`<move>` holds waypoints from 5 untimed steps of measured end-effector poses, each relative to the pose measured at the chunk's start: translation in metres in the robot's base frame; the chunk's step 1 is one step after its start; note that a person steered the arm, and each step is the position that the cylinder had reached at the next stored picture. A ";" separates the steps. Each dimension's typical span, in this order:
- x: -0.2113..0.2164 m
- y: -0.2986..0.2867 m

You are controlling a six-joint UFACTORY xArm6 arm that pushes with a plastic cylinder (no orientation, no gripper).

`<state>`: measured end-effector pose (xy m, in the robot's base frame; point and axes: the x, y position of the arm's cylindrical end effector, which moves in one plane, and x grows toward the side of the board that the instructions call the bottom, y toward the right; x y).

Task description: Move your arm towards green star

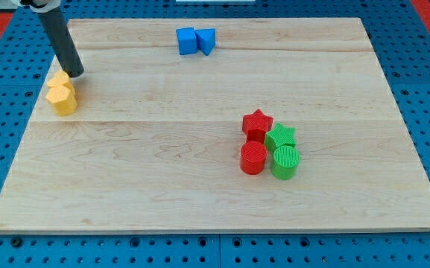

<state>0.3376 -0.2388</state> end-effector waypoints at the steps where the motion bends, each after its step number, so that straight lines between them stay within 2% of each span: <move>1: 0.000 -0.007; 2: -0.002 0.022; 3: -0.007 0.152; 4: 0.014 0.202; 5: 0.018 0.260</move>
<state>0.3559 0.0210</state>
